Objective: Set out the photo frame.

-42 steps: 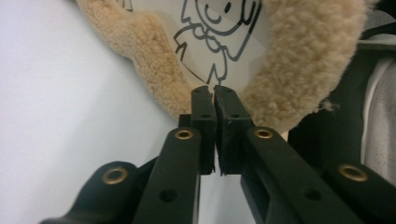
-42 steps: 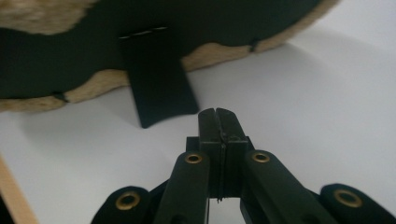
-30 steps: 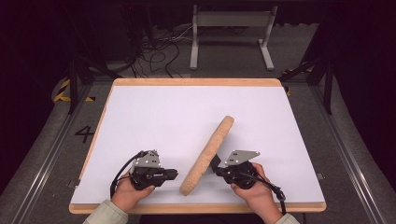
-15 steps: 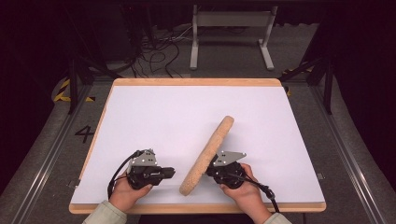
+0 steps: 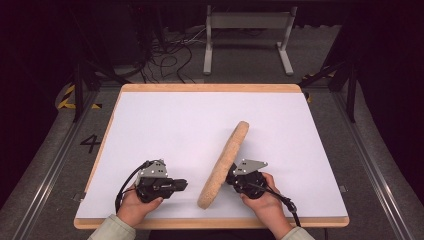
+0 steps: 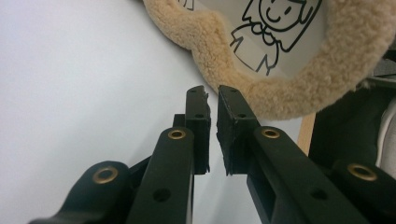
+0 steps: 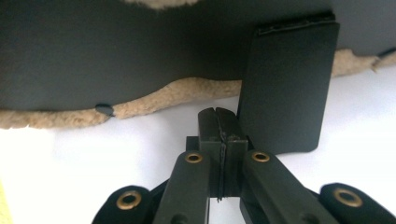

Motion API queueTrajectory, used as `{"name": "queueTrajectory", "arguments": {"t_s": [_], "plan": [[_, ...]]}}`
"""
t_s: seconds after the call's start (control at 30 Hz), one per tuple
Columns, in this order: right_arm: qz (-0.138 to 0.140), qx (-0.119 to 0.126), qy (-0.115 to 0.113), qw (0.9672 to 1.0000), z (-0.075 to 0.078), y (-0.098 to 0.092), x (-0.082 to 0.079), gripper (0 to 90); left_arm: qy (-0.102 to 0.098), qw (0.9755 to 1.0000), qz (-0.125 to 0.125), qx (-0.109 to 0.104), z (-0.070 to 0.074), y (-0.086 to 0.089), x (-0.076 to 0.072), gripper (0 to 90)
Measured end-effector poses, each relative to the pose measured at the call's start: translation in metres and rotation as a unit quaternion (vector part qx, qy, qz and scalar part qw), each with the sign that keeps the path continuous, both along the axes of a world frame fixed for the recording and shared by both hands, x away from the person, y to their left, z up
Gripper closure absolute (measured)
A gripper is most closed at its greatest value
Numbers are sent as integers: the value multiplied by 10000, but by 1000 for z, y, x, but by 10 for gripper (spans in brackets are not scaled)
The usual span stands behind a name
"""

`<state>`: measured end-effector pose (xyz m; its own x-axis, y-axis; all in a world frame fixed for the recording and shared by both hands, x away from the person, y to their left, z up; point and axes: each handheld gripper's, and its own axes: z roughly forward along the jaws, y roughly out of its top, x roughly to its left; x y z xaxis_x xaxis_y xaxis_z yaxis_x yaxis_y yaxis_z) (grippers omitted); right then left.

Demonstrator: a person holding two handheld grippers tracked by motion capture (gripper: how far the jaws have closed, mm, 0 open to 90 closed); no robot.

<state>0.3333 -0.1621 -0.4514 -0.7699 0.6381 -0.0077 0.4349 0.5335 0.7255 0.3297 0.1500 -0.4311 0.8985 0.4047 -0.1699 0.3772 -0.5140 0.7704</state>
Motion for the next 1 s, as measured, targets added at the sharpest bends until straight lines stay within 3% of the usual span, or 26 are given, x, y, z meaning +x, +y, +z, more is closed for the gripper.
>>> {"name": "queueTrajectory", "arguments": {"t_s": [0.4, 1.0], "plan": [[-316, -86, -7, 9995, -2, -16, 13, 900, 27, 10000, -7, 11, -1, -2, 0, 832], [-835, 185, 124, 9963, -6, -48, 36, 900, 16, 10000, 36, 5, -2, 1, -2, 836]]}}
